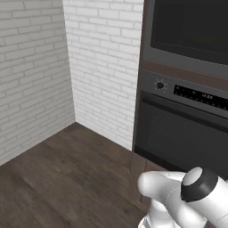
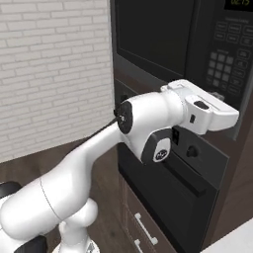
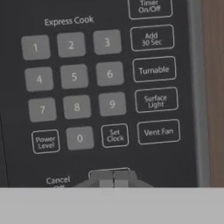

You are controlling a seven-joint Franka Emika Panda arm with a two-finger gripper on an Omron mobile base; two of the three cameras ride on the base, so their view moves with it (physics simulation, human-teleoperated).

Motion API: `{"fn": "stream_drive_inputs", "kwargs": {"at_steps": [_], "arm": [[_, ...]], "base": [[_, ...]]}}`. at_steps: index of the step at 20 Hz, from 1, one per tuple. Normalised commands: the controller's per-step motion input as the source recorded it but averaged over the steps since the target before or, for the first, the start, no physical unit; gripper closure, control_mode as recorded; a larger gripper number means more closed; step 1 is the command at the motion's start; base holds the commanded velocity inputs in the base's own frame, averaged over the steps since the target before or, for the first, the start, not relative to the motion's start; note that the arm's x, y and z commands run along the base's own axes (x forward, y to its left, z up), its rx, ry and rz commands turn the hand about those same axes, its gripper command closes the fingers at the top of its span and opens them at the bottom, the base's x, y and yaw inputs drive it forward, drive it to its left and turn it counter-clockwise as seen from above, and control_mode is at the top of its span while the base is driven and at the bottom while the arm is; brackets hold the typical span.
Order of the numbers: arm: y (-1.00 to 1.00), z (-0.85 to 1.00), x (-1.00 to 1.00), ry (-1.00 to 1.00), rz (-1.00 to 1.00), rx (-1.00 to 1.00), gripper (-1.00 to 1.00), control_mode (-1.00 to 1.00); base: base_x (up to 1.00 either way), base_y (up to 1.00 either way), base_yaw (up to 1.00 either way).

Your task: Pick the lemon wedge from the sink and place it in the bowl. Then pick the bowl and place it in the microwave. Then close the microwave door and press the start button.

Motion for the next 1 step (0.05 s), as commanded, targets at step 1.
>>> {"fn": "stream_drive_inputs", "kwargs": {"at_steps": [1], "arm": [[0.00,-0.31,0.72,0.00,0.00,0.00,1.00,-1.00]], "base": [[0.00,0.00,0.00]]}}
